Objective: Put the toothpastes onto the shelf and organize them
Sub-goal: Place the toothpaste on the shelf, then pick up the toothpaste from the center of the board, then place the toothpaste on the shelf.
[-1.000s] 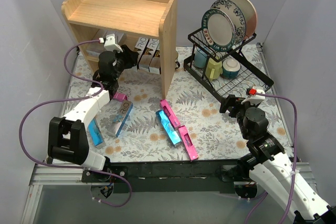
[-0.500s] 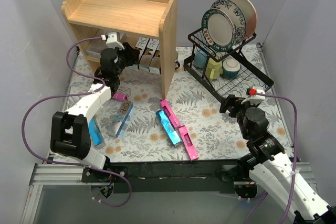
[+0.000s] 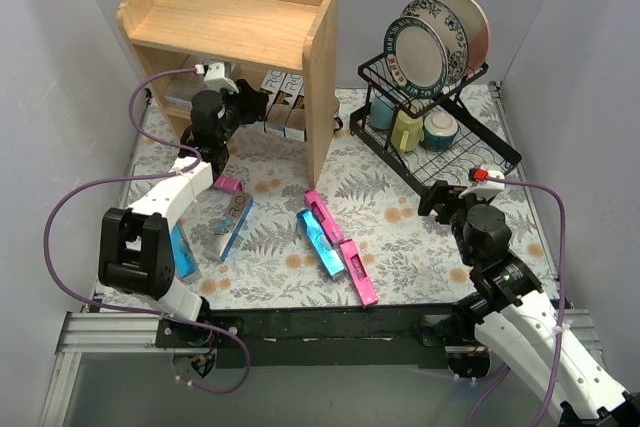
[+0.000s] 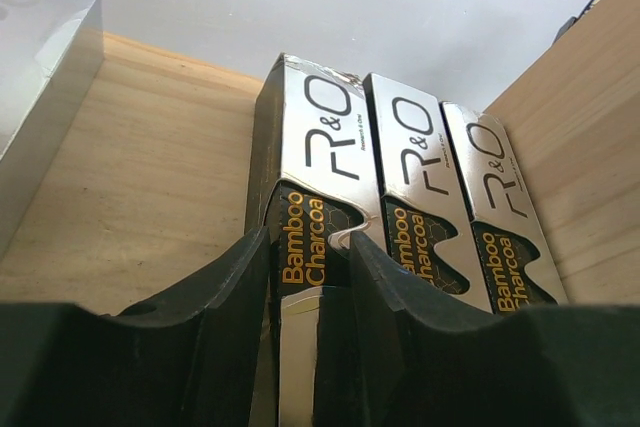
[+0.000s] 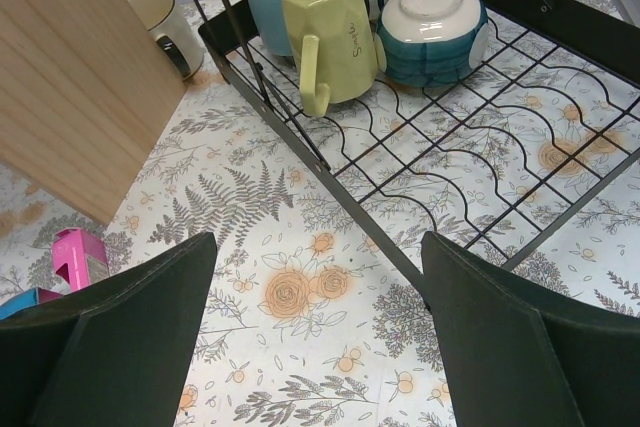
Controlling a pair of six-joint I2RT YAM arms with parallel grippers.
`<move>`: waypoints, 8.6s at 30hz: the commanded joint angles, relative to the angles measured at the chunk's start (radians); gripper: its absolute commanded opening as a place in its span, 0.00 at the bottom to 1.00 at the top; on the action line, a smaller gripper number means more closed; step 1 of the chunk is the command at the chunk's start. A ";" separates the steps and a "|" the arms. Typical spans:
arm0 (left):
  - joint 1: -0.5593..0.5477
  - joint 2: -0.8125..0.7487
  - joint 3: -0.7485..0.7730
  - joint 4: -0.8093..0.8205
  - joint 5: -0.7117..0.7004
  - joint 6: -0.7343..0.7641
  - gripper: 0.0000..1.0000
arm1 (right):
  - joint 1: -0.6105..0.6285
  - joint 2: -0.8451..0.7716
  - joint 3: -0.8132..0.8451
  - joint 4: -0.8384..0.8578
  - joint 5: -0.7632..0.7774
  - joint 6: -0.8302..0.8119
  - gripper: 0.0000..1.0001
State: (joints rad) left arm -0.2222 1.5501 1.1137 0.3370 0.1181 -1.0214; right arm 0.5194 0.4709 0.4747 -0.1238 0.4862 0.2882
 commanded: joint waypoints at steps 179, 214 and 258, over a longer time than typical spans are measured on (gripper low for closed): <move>0.261 0.081 1.118 -1.012 -0.083 0.311 0.43 | 0.007 0.074 0.012 0.065 -0.130 -0.038 0.89; 0.261 -0.148 0.733 -0.826 -0.176 0.257 0.67 | 0.005 0.075 -0.010 0.081 -0.143 -0.029 0.89; 0.325 -0.054 0.767 -0.656 -0.313 0.271 0.84 | 0.007 0.077 -0.007 0.076 -0.141 -0.034 0.89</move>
State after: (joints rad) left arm 0.0967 1.5543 1.8828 -0.3374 -0.1699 -0.7223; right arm 0.5194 0.5564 0.4618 -0.1005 0.3401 0.2584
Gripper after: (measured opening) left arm 0.834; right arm 0.885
